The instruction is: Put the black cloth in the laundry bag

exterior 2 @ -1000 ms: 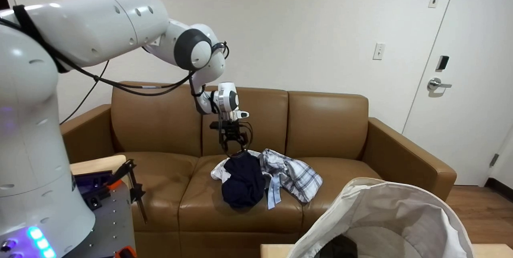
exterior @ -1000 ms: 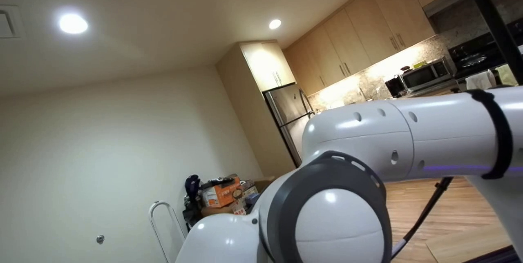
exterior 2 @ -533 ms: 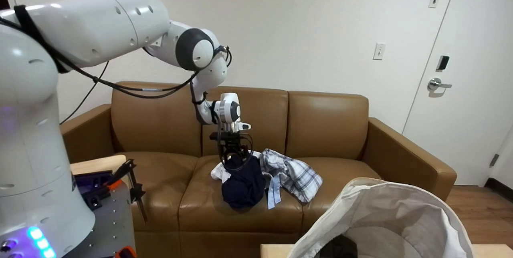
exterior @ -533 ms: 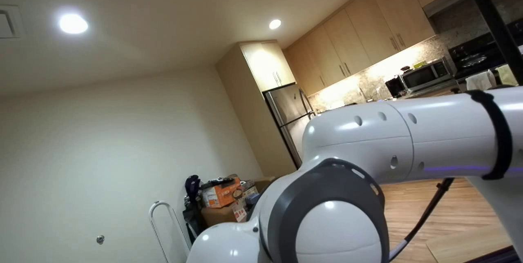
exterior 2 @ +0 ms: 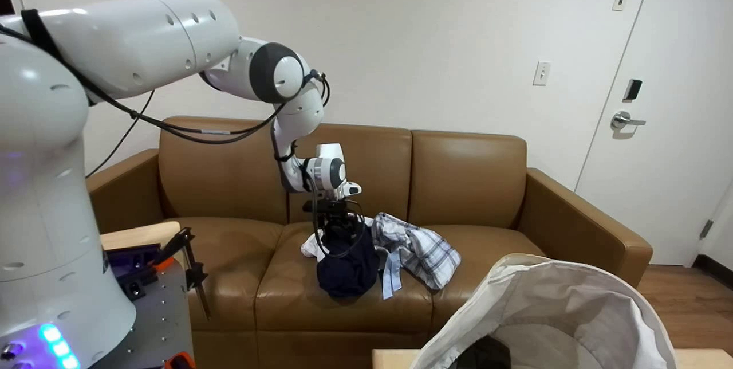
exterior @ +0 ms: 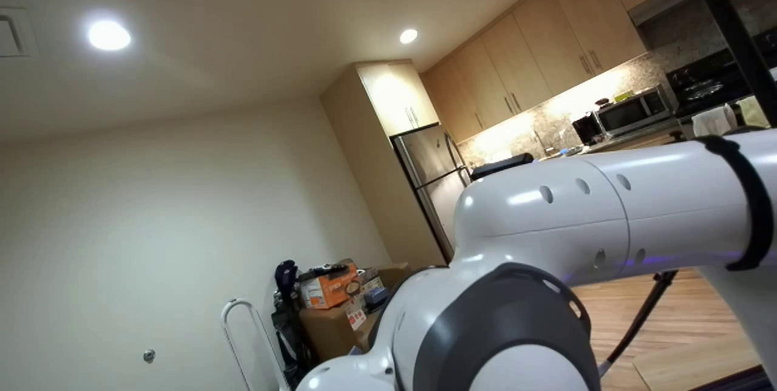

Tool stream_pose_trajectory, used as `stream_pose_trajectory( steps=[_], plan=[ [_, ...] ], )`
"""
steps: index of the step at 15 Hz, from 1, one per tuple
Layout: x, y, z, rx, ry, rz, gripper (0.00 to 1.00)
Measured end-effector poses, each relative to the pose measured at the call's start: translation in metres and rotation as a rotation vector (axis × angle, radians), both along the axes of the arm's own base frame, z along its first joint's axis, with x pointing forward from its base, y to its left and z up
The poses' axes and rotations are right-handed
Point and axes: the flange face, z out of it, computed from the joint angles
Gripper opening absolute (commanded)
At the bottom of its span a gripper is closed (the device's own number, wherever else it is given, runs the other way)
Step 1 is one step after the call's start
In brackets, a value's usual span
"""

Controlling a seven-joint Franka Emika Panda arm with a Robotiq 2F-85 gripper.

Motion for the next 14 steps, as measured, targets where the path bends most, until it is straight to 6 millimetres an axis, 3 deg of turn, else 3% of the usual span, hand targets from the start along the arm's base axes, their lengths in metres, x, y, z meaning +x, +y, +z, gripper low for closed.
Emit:
stream_pose_trajectory(
  steps=[7, 8, 9, 14],
  plan=[
    [0.002, 0.012, 0.002, 0.112, -0.047, -0.027, 1.0],
    [0.003, 0.013, 0.003, 0.126, -0.05, -0.037, 0.75],
    [0.003, 0.013, 0.002, 0.138, -0.054, -0.046, 0.74],
    [0.004, 0.009, -0.001, 0.128, -0.057, -0.06, 0.41]
  ],
)
